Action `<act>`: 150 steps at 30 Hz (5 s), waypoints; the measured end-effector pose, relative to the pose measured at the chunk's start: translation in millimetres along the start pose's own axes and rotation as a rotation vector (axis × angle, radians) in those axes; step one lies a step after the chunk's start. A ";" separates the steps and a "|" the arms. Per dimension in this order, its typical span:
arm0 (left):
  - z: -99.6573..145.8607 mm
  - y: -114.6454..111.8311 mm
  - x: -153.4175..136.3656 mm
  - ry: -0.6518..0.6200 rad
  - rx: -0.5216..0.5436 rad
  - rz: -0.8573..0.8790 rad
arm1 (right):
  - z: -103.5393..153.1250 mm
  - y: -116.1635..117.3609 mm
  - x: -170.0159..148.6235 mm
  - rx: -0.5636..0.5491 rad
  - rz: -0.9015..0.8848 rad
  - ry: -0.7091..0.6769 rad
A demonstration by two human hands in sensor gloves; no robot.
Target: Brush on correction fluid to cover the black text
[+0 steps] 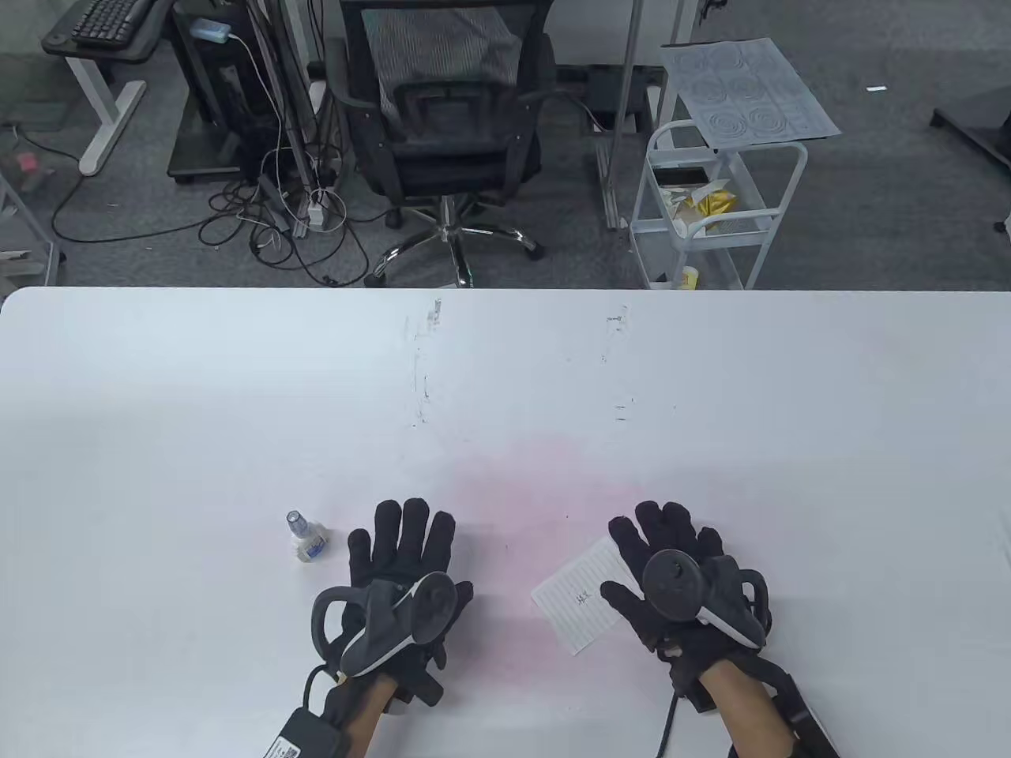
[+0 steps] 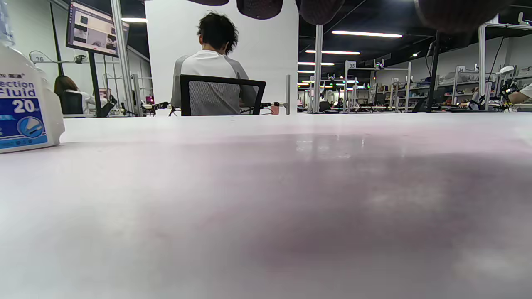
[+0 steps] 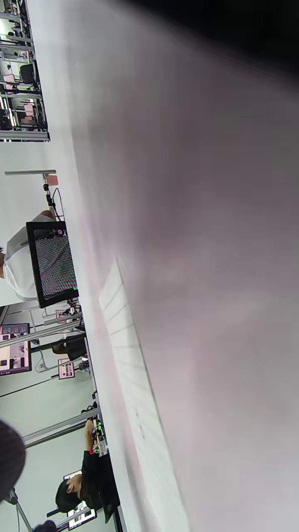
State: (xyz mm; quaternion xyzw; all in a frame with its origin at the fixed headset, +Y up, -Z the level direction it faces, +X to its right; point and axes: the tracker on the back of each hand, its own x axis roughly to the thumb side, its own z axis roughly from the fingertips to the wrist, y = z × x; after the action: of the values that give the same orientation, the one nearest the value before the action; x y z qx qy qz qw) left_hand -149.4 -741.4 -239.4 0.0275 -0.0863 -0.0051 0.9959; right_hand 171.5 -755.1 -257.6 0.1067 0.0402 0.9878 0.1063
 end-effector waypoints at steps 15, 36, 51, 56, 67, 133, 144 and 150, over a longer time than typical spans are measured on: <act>-0.2 0.2 -1.1 0.004 -0.003 0.006 | 0.0 -0.4 -0.3 0.003 -0.003 0.002; -0.4 0.3 -2.6 0.010 -0.007 0.004 | -1.0 -2.3 -2.4 -0.001 0.001 -0.003; -0.6 0.5 -3.3 0.015 -0.013 -0.003 | -26.4 -7.1 -11.3 0.059 -0.043 -0.060; -1.0 0.4 -3.8 0.017 -0.013 0.000 | -41.9 4.7 -9.2 0.171 0.015 -0.063; -1.5 0.2 -1.7 0.007 -0.024 -0.010 | -47.8 15.0 -11.0 0.281 0.038 -0.028; -1.9 0.0 -2.5 0.008 -0.003 -0.003 | -38.5 10.0 56.5 -0.013 -0.230 0.151; -2.0 0.4 -1.1 0.001 0.002 -0.006 | -30.9 10.7 69.6 -0.100 0.084 0.214; -2.0 0.4 -1.0 0.002 -0.005 -0.009 | -28.5 9.7 68.8 -0.070 0.133 0.246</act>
State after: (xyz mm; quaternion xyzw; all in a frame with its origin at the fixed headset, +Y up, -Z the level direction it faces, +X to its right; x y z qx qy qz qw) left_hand -150.0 -740.9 -241.5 0.0257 -0.0850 -0.0098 0.9960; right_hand 97.6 -751.2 -270.5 -0.0166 0.0112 0.9991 0.0385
